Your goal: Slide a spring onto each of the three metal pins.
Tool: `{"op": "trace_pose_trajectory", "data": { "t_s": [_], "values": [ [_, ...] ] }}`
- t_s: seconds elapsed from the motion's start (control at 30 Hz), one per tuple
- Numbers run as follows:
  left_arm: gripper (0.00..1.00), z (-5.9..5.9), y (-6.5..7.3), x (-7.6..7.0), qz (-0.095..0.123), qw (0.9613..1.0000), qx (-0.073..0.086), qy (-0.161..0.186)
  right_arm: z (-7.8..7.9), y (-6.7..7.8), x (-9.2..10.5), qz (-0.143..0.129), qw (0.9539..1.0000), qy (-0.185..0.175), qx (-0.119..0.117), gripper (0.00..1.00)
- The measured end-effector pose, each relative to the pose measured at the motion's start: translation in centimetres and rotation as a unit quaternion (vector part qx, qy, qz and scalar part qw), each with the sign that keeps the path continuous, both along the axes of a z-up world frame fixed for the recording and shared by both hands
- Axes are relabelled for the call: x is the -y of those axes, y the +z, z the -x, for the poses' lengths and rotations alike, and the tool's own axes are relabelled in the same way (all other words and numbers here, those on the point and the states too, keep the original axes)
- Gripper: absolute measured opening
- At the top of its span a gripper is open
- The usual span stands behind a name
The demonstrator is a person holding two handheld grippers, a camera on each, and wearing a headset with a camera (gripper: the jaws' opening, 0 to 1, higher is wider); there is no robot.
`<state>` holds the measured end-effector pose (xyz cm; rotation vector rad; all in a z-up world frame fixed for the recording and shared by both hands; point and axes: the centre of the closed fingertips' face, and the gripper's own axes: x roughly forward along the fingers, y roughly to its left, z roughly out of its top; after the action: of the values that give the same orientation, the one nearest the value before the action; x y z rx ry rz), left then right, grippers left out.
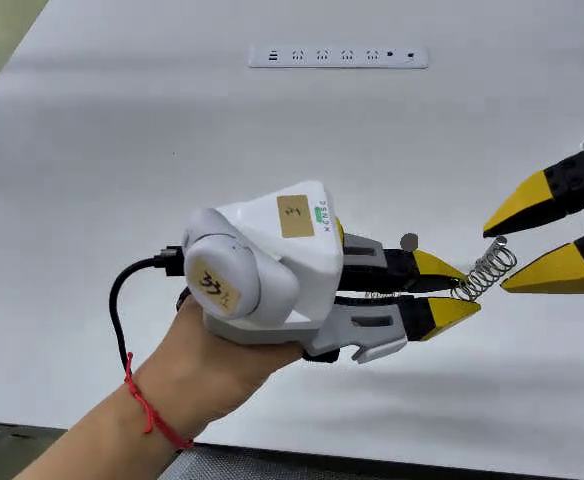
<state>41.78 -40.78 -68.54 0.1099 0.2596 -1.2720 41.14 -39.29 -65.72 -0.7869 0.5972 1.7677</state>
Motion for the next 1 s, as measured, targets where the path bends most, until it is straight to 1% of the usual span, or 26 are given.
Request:
{"op": "trace_pose_trajectory", "data": {
  "t_s": [0.1,0.27,0.43,0.5,0.83,1.0],
  "values": [
    [0.10,0.0,0.1,0.0,0.002,1.0000,0.002,0.001,0.1,-0.9,0.2,0.033,0.9986,0.035,0.022,0.23],
    [0.10,0.0,0.3,0.0,0.005,1.0000,0.003,0.003,0.2,-1.3,-0.3,0.050,0.9962,0.063,0.033,0.23],
    [0.10,-0.1,0.5,0.0,0.007,1.0000,0.005,0.003,0.2,-1.5,-0.3,0.068,0.9929,0.088,0.044,0.22],
    [0.10,0.0,0.4,0.0,0.008,1.0000,0.006,0.003,0.2,-1.5,-0.3,0.070,0.9918,0.095,0.047,0.20],
    [0.10,0.1,0.5,0.1,0.011,0.9999,0.006,0.002,0.1,-1.6,-0.2,0.082,0.9893,0.109,0.051,0.15],
    [0.10,0.1,0.5,0.1,0.013,0.9999,0.007,0.003,0.3,-1.5,-0.3,0.083,0.9889,0.111,0.052,0.13]
  ]
}}
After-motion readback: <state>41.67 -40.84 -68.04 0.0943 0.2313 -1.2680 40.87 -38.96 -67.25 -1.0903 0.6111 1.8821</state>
